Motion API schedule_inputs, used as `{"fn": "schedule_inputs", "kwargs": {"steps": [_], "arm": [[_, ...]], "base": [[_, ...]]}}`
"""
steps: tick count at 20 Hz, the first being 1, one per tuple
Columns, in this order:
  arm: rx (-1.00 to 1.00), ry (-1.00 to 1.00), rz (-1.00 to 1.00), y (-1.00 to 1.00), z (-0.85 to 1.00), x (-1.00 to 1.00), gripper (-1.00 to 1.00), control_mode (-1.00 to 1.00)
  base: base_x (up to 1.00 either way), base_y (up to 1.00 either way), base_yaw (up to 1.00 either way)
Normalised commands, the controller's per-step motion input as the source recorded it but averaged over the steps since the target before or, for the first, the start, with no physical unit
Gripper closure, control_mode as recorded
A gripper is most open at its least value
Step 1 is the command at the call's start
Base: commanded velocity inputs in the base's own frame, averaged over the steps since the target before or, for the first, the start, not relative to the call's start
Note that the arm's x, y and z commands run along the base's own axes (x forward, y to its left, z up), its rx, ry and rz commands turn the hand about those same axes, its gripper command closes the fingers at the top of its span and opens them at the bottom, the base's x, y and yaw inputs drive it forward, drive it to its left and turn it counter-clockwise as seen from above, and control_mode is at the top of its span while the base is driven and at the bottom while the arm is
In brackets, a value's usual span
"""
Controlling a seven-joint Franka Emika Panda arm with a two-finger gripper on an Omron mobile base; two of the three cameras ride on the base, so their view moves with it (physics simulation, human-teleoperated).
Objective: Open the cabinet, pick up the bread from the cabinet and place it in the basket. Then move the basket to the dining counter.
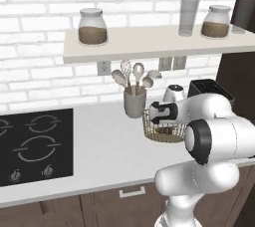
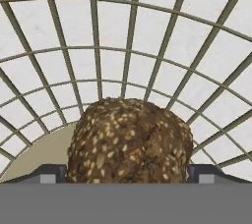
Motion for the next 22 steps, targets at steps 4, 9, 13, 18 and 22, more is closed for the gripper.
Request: {"fn": "schedule_inputs", "kwargs": {"steps": [4,9,13,18,22], "arm": [[0.00,0.00,0.00,-0.01,-0.03,0.02,-1.00,-1.00],[0.00,-0.03,0.00,0.00,0.00,-0.04,-1.00,-1.00],[0.00,-0.12,0.00,0.00,0.05,-0.18,-1.00,-1.00],[0.00,-0.14,0.00,-0.02,0.31,-0.31,-1.00,-1.00],[0.00,-0.17,-0.01,-0.01,0.57,-0.38,-1.00,-1.00]], "base": [[0.00,0.00,0.00],[0.00,0.00,0.00],[0.00,0.00,0.00],[0.00,0.00,0.00],[0.00,0.00,0.00]]}}
